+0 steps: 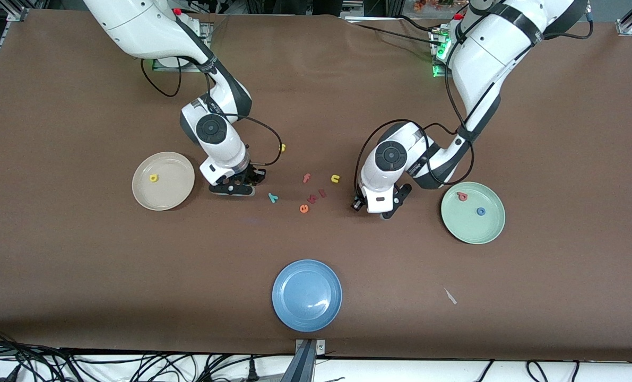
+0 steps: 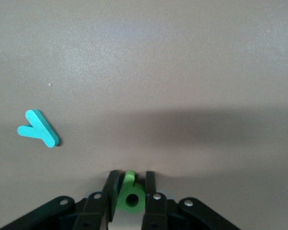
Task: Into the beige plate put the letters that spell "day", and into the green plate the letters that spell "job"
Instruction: 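Drop the cyan letter on the green plate while the right gripper drops the 6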
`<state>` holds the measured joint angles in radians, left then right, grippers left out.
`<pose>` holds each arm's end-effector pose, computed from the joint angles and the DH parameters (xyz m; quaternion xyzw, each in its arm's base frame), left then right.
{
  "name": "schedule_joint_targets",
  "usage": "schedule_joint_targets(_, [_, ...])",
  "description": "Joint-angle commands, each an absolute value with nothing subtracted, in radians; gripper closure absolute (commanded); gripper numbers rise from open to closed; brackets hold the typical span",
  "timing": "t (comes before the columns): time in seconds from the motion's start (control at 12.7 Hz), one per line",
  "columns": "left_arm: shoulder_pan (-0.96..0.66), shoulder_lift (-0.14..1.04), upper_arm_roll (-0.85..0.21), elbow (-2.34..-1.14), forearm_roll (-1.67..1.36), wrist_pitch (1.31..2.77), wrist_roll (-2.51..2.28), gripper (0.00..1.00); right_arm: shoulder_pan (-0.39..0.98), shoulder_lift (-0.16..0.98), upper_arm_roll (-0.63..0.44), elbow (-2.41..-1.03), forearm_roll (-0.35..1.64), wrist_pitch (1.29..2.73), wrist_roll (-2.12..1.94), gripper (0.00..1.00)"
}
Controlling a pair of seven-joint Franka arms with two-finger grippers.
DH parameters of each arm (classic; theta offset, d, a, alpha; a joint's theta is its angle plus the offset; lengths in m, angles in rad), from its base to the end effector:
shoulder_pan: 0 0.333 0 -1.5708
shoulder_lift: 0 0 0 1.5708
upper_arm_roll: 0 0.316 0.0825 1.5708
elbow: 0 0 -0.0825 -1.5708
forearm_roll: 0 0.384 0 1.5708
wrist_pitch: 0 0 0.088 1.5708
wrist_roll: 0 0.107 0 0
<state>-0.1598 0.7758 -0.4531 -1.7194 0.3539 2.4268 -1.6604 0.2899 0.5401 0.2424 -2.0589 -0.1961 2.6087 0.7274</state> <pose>0.5642 -0.3607 0.1741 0.9000 0.4338 -0.0287 0.0305 0.5095 0.3043 0.1784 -0.9993 0.0313 -0.0072 0.0184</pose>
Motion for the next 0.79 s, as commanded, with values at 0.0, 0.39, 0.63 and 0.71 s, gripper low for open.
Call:
schedule_joint_targets(0.0, [-0.109,0.737,-0.440,-1.710,0.385,2.373,-1.529,1.00,0.237,0.442,0.241,-2.066,-0.212,2.466,0.613,0.86])
schedule_joint_targets(0.39, [0.212,0.617,-0.642,-1.709,0.316,2.088,-1.072,1.00,0.014,0.318,0.241,-2.065,-0.201,2.268,0.182,0.85])
schedule_joint_targets(0.63, [0.371,0.618,-0.692,-1.713,0.331,1.973,-0.829,1.00,-0.034,0.296,0.241,-2.083,-0.198,2.233,0.107,0.62])
schedule_joint_targets(0.71, [0.396,0.629,-0.681,-1.713,0.347,1.973,-0.769,1.00,-0.037,0.298,0.241,-2.086,-0.195,2.241,0.109,0.13])
